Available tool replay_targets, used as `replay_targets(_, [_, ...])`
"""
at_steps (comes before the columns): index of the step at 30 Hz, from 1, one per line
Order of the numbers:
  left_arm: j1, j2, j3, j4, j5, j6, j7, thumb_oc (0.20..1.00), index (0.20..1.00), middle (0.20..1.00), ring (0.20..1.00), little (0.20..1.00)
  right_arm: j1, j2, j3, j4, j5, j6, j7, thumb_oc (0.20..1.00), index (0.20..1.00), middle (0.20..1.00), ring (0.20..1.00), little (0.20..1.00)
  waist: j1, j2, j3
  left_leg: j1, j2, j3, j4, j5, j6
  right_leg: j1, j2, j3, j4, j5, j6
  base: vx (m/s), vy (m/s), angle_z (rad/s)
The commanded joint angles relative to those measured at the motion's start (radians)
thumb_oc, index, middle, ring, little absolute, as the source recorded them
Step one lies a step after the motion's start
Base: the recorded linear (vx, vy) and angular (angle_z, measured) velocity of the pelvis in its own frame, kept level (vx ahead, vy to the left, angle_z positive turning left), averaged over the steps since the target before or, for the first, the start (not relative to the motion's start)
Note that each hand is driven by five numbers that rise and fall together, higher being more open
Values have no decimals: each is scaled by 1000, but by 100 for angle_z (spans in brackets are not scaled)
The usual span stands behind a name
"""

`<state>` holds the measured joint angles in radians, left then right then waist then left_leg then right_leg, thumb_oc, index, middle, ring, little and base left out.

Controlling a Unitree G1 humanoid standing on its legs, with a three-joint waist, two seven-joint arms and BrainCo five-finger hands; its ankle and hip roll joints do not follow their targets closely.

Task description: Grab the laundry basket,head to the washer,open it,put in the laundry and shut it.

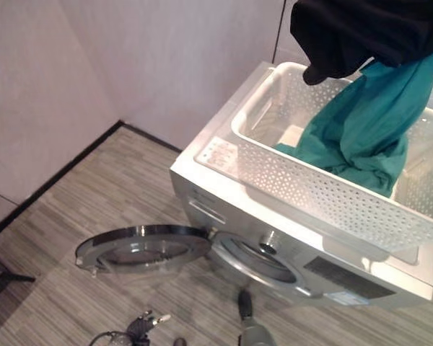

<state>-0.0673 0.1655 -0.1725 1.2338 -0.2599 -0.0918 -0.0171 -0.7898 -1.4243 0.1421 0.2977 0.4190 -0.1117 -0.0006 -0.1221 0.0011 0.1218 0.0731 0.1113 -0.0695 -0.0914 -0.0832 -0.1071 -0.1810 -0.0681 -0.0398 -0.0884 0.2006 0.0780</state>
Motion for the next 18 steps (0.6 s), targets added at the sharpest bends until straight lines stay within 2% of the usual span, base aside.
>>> replay_targets(1, [-23, 62, -62, 58, 30, -12, 15, 1000, 1000, 1000, 1000, 1000, -99, 51, -21, 43, 60, -38, -80, 200, 200, 200, 200, 200, 24, -86, -50, 35, 59, 44, 4, -30, -16, 38, -114, 50, 63, -125, 95, 0, 0, 0])
replay_targets(9, [-15, 57, -75, 60, 35, -14, 16, 1000, 1000, 1000, 1000, 1000, -148, 53, 34, 57, 97, -43, -70, 200, 200, 200, 200, 200, 26, -87, -59, 40, 57, 43, 4, -30, -16, 48, -118, 45, 62, -125, 96, 0, 0, 0])
replay_targets(11, [-16, 50, -81, 64, 33, -16, 21, 1000, 1000, 1000, 1000, 1000, -185, 83, 44, 45, 199, -87, -62, 200, 200, 200, 200, 200, 24, -84, -60, 41, 56, 44, 4, -31, -16, 49, -118, 46, 63, -126, 96, 2, 5, -2])
replay_targets(13, [-11, 48, -86, 64, 35, -17, 22, 1000, 1000, 1000, 1000, 1000, -170, 92, 19, 45, 216, -99, -66, 200, 200, 200, 200, 200, 25, -84, -61, 42, 56, 42, 4, -32, -16, 51, -117, 45, 62, -126, 96, 3, 0, -2])
replay_targets(15, [-10, 55, -79, 52, 43, -19, 11, 1000, 1000, 1000, 1000, 1000, -135, 67, 82, 23, 115, -48, -7, 200, 200, 200, 200, 200, 34, -90, -60, 40, 54, 43, 4, -27, -17, 54, -120, 42, 61, -127, 96, -13, 11, 3])
replay_targets(18, [-8, 52, -73, 52, 34, -18, 8, 1000, 1000, 1000, 1000, 1000, -114, 40, 114, 6, 98, -35, 23, 200, 200, 200, 200, 200, 31, -91, -61, 39, 54, 44, 4, -25, -19, 54, -120, 42, 64, -129, 96, 0, 0, 0])
